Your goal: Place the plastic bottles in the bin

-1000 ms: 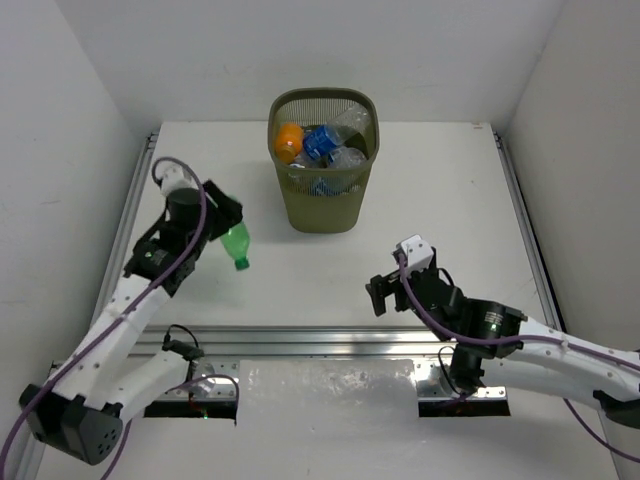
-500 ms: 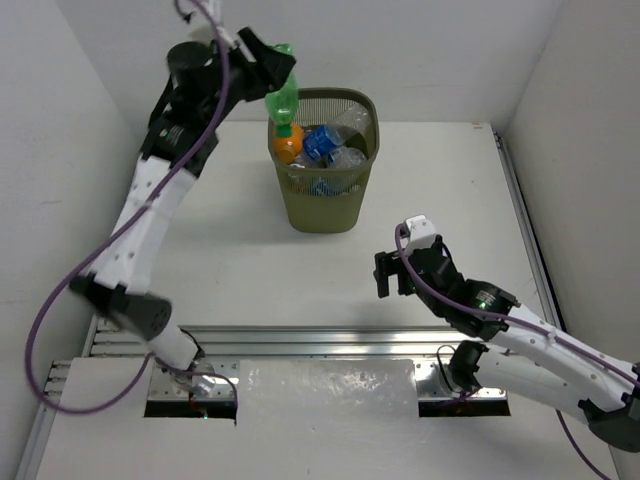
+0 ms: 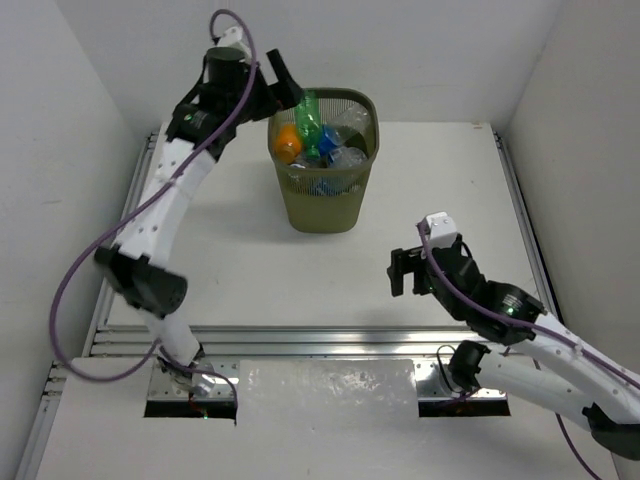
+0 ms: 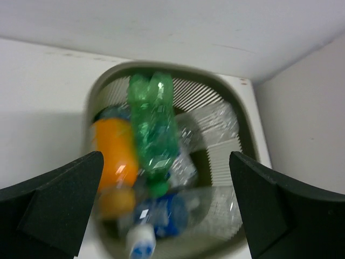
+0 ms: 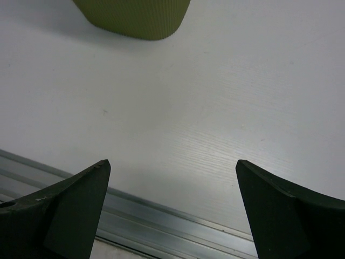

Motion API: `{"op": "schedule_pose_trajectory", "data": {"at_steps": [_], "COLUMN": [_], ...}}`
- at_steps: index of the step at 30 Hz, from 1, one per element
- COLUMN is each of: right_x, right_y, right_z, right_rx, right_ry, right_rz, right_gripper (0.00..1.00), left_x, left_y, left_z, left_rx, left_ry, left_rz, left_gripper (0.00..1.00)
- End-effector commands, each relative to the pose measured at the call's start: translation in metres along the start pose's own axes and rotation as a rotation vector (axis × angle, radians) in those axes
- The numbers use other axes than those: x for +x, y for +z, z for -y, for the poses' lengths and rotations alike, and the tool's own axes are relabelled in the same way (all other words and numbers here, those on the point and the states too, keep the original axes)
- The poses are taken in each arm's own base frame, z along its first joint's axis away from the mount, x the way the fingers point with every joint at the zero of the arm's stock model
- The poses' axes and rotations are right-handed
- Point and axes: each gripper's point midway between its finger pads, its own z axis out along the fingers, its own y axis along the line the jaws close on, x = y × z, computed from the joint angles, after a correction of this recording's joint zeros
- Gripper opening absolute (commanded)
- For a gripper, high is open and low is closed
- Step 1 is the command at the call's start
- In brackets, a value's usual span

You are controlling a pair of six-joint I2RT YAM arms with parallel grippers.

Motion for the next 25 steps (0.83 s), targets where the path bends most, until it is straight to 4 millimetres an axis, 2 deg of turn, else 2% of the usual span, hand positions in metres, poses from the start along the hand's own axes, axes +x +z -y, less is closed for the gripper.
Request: {"op": "schedule_pose_trajectory", "data": {"at_steps": [1,2,3,4,5,7,8,11,13,15,16,18,19,23,25], "right_x": [-0.036,-0.035,-0.04,-0.039,-0.04,-0.045,-0.045,-0.044,-0.041,-0.037,-0.036,-0.033,-0.032,-0.029,-0.029], "right_y": [-0.023,-0.028,-0.033,-0.037,-0.04,-0.045,-0.048,-0.055,-0.058,-0.06,-0.06,-0.06,-0.06,-0.06,-0.059], "right_z": [0.022,0.033,0.038,0.046,0.053,0.057,0.06,0.067,0.075,0.08,0.081,0.081,0.08,0.083,0.083], "right_rx": [0.088,0.141,0.16,0.19,0.226,0.238,0.246,0.265,0.298,0.312,0.313,0.302,0.298,0.306,0.308], "right_ry": [0.029,0.016,0.011,-0.001,0.003,-0.008,-0.014,-0.029,-0.035,-0.031,-0.027,-0.02,-0.019,-0.005,-0.001], "right_rz": [0.083,0.08,0.088,0.083,0.09,0.098,0.099,0.097,0.095,0.101,0.104,0.111,0.113,0.119,0.12], "right_gripper": [0.99,0.99,0.99,0.99,0.99,0.99,0.99,0.99,0.99,0.99,0.99,0.99,0.99,0.99,0.99], "left_x": [-0.064,-0.06,-0.04,-0.033,-0.009,0.008,0.026,0.054,0.065,0.085,0.101,0.108,0.12,0.128,0.129], "left_y": [-0.122,-0.137,-0.167,-0.183,-0.21,-0.236,-0.255,-0.278,-0.284,-0.286,-0.278,-0.279,-0.272,-0.26,-0.257], "left_z": [0.0,-0.01,-0.029,-0.046,-0.067,-0.096,-0.114,-0.128,-0.134,-0.148,-0.161,-0.176,-0.184,-0.179,-0.184], "left_rx": [-0.077,-0.11,-0.148,-0.203,-0.233,-0.317,-0.343,-0.31,-0.308,-0.331,-0.362,-0.413,-0.428,-0.378,-0.407], "left_ry": [0.037,0.039,0.038,0.035,0.032,0.02,0.028,0.083,0.09,0.1,0.107,0.108,0.117,0.145,0.141], "left_rz": [0.25,0.261,0.259,0.287,0.294,0.334,0.349,0.351,0.347,0.324,0.297,0.315,0.297,0.274,0.269], "left_gripper": [1.0,1.0,1.0,1.0,1.0,1.0,1.0,1.0,1.0,1.0,1.0,1.0,1.0,1.0,1.0]}}
